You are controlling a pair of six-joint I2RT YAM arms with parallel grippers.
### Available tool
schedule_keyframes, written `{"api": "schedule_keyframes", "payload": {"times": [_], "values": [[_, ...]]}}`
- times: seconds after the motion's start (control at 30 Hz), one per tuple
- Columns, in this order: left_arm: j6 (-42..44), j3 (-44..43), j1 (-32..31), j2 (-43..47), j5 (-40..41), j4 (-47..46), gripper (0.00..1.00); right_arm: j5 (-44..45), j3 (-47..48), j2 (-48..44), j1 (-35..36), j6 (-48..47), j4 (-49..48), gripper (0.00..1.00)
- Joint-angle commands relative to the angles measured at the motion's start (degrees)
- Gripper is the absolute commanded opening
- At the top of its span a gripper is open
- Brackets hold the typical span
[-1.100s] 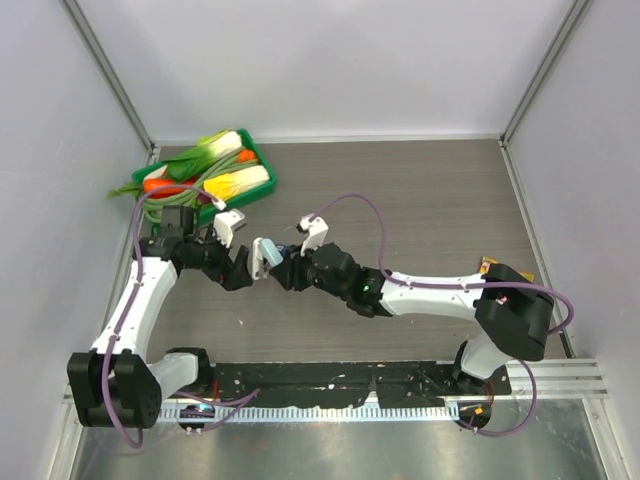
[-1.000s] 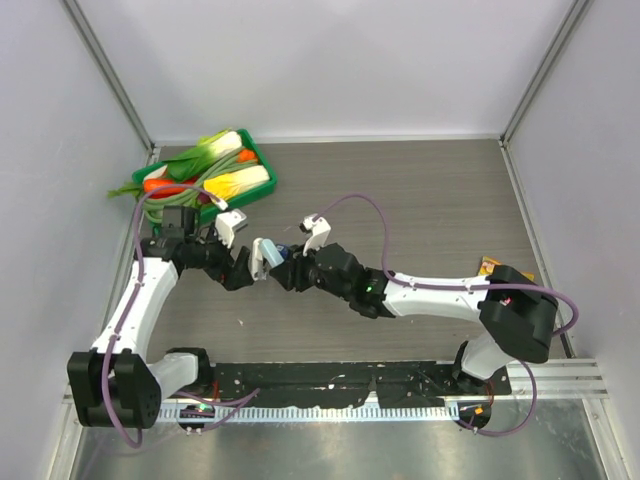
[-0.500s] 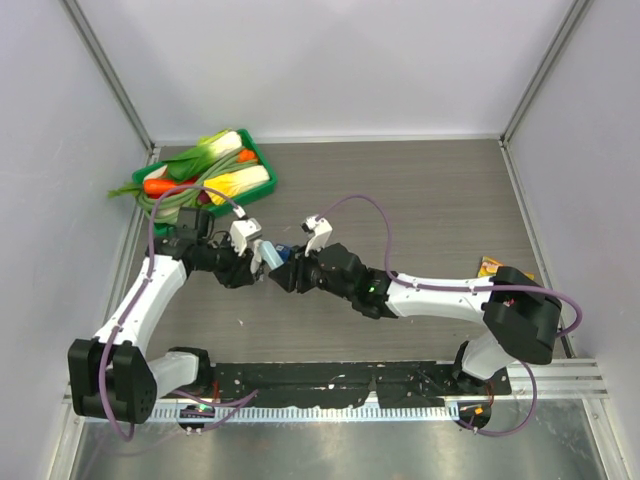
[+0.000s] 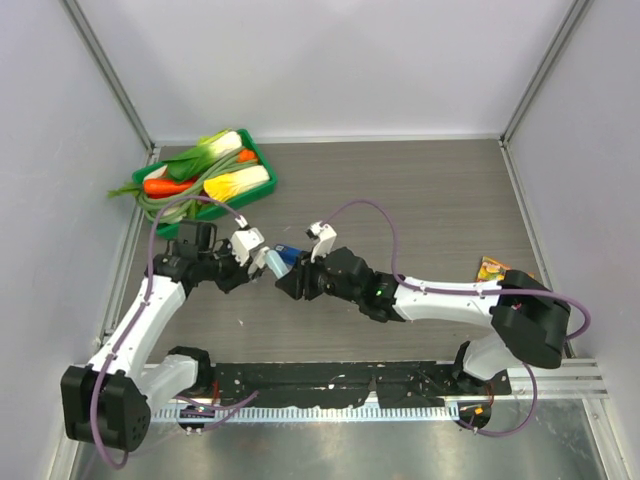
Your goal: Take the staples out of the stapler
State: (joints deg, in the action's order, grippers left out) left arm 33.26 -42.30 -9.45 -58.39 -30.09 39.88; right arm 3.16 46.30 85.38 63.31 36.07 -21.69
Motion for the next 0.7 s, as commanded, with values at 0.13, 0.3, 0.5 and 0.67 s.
{"api": "schedule_keyframes", "payload": {"times": [0.13,0.3,0.5,0.67], "values": [[5.58,3.72,-4.6,-0.32,14.08,-10.96,0.05,-4.3,-2.44,-7.33,-1.26,-5.13,5.78,0.01],[8.31,5.91,-8.91,-0.93,21.01,-13.07,0.04,-4.83,-3.59,-8.22,-1.26,-5.14,6.14,0.01],[8.76,7.85,-13.22,-1.11,26.03,-16.14,0.02,-5.09,-4.47,-8.04,-1.26,-4.96,4.82,0.01],[7.88,8.99,-14.8,-2.08,29.65,-19.65,0.0,-5.0,-5.43,-8.83,-1.26,-5.84,5.43,0.01]]}}
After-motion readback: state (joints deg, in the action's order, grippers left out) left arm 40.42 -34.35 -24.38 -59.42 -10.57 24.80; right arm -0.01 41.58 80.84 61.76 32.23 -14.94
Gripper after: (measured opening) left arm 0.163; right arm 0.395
